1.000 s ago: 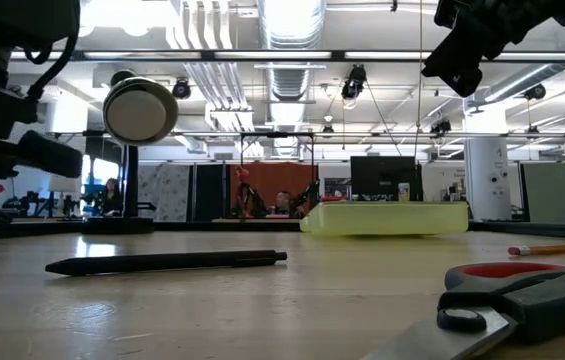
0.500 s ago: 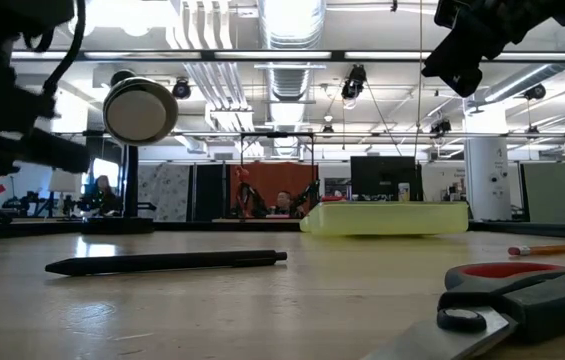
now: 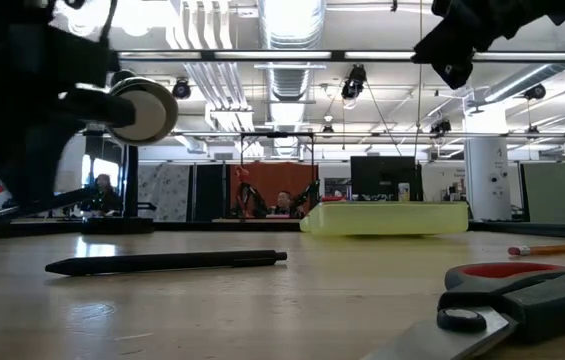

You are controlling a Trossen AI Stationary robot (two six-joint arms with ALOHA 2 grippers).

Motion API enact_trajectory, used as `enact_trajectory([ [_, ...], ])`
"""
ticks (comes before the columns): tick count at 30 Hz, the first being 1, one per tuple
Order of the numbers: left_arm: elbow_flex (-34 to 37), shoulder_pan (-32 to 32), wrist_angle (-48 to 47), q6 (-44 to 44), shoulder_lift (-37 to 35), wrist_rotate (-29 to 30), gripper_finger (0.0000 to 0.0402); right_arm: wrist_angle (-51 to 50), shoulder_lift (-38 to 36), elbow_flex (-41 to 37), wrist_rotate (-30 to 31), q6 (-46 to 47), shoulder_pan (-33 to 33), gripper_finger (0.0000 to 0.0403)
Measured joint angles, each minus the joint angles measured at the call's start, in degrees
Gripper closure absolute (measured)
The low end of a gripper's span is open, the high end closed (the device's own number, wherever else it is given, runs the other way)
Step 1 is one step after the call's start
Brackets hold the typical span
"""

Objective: Pick & place school supplies into a supply box
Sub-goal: Put the black pen into the supply box

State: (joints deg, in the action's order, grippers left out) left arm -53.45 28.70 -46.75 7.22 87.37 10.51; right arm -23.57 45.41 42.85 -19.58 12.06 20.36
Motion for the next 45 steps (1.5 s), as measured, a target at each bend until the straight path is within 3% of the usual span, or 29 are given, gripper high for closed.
enact_trajectory([
  [4, -1.03, -2.95, -0.12, -2.35, -0.09, 4.12, 0.0393, 6.06, 0.04, 0.0, -0.4, 1.58, 0.01, 0.0335],
  [9, -3.67, -9.89, -0.32, -4.17, -0.09, 3.38, 0.0393, 17.86, 1.42, 0.02, -3.5, 6.05, -0.31, 0.0335],
  [16, -11.04, -25.02, 0.32, -2.11, -0.11, -7.78, 0.0393, 19.43, 6.47, 4.72, -3.59, 7.5, -2.93, 0.0334],
  [22, -20.09, -35.92, 8.11, 2.59, -0.15, -19.14, 0.0393, 16.41, 13.65, 11.6, -3.41, 4.65, -4.22, 0.0312],
  [32, -26.67, -44.74, 16.79, 18.01, -0.2, -40.69, 0.0393, -3.02, 26.41, 31.28, -1.85, -20.67, -9.85, 0.0259],
  [40, -22.02, -46.35, 24.39, 30.31, -0.2, -52.55, 0.0393, -19.1, 35.98, 45.41, 2.61, -47.57, -14.08, 0.0269],
  [45, -16.76, -46.32, 38.11, 41.48, -0.2, -57.2, 0.0392, -22.88, 40.62, 50.05, 8.77, -51.67, -15.78, 0.0282],
])
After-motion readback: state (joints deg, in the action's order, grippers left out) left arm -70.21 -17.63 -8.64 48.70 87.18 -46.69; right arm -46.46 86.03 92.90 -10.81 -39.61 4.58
